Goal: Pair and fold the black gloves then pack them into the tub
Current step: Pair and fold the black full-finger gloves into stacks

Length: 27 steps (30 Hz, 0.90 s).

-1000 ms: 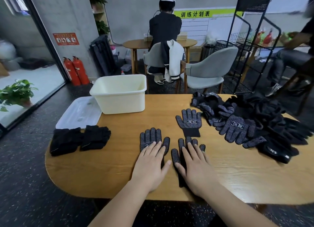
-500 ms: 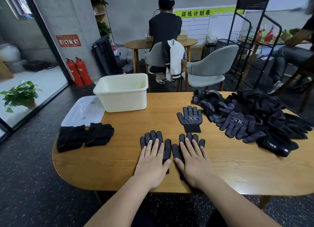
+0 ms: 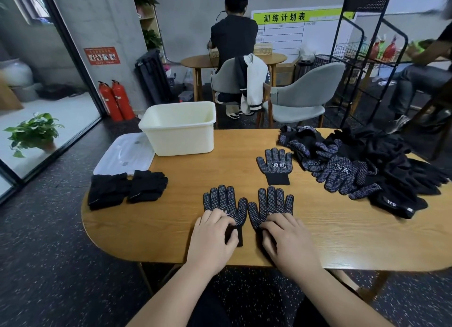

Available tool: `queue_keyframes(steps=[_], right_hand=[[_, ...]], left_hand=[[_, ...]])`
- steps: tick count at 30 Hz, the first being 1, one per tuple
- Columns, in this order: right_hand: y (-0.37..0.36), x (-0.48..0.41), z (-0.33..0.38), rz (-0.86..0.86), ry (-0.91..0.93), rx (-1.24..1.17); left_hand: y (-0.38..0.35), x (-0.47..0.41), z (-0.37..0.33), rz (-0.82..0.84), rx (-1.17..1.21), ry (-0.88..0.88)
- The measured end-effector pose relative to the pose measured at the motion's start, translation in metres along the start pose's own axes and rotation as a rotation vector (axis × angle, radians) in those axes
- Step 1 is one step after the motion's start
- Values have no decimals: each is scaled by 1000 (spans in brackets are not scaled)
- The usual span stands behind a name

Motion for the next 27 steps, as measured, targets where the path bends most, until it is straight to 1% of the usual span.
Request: queue_keyframes(steps=[6, 11, 14, 18, 22, 27], right_hand=[[-6, -1, 1, 59, 28, -44], [-4, -2, -3, 63, -22, -82], [-5, -3, -8, 52, -60, -112], [-1, -4, -10, 51, -79, -143], [-2, -3, -8, 74, -46, -147], [-5, -4, -11, 51, -40, -206]], left_hand=[[1, 1, 3, -31, 47, 50], [8, -1, 13, -90, 104, 139], [13, -2, 10, -136, 121, 154], [13, -12, -7, -114, 253, 148], [6, -13, -20, -79, 412, 173], [-1, -10, -17, -43, 450, 188]])
Point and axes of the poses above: each hand's wrist, its own x-axis away from the middle knuckle, its own y-axis out of the back of the hand, z = x × y, the point moved 7 cm from there along -x, towards the middle knuckle, and after that the axes turned 6 degrees about x, right-handed, at the moved point
